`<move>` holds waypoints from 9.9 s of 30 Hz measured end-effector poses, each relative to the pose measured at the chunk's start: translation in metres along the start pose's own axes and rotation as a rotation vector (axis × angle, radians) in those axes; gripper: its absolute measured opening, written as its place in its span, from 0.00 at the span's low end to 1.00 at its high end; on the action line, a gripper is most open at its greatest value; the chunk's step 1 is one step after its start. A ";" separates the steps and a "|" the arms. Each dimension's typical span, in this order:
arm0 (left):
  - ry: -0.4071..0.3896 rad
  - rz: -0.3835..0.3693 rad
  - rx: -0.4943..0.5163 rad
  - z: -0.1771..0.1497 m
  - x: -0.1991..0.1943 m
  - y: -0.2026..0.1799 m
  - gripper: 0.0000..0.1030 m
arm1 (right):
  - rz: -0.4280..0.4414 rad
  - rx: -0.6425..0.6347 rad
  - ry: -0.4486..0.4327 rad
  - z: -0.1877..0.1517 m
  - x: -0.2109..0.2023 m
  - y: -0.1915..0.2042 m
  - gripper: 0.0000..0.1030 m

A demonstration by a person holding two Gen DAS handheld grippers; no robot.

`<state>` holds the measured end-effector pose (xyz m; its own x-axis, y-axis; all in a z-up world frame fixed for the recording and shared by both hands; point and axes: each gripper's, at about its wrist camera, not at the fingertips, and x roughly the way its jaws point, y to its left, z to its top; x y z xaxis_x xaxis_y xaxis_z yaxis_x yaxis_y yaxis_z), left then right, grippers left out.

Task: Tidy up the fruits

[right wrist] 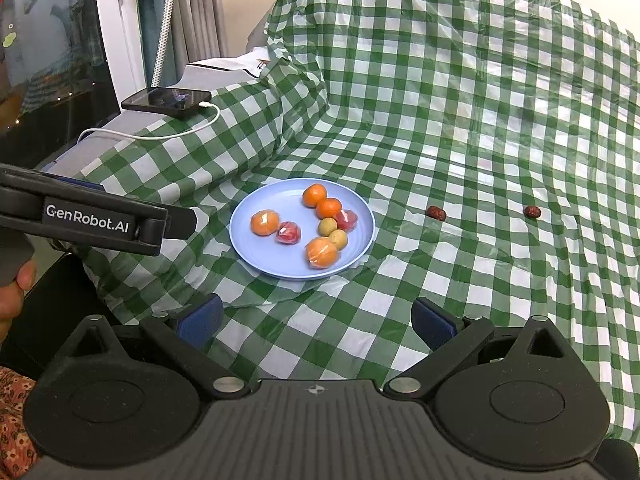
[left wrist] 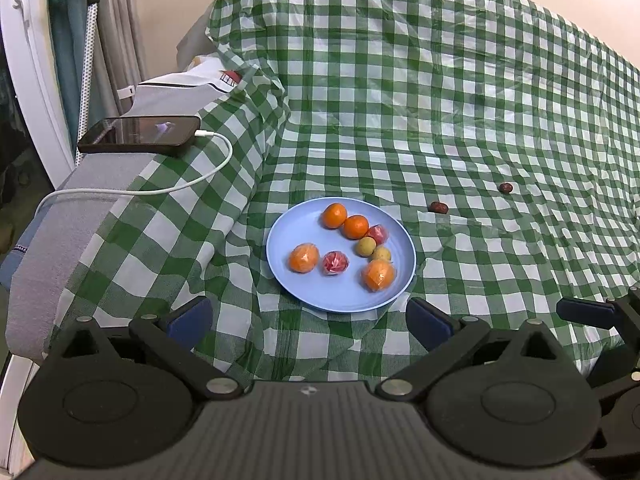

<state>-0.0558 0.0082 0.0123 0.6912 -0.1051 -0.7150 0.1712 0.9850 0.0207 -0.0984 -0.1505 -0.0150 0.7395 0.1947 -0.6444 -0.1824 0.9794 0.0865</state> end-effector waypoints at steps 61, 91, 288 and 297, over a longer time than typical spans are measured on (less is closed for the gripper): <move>0.066 -0.133 0.191 0.128 0.173 -0.133 1.00 | -0.367 0.164 -0.109 0.048 0.115 -0.226 0.95; 0.212 -0.211 0.293 0.154 0.287 -0.195 0.00 | -0.358 0.162 -0.062 0.073 0.215 -0.294 0.33; 0.156 0.130 0.104 0.008 0.017 0.002 1.00 | -0.054 0.027 -0.012 0.008 0.011 0.014 0.99; 0.153 0.134 0.116 0.009 0.017 0.003 1.00 | -0.058 0.028 -0.013 0.008 0.011 0.014 0.99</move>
<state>-0.0372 0.0080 0.0069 0.6000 0.0560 -0.7980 0.1709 0.9655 0.1963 -0.0876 -0.1339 -0.0146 0.7567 0.1376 -0.6391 -0.1206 0.9902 0.0704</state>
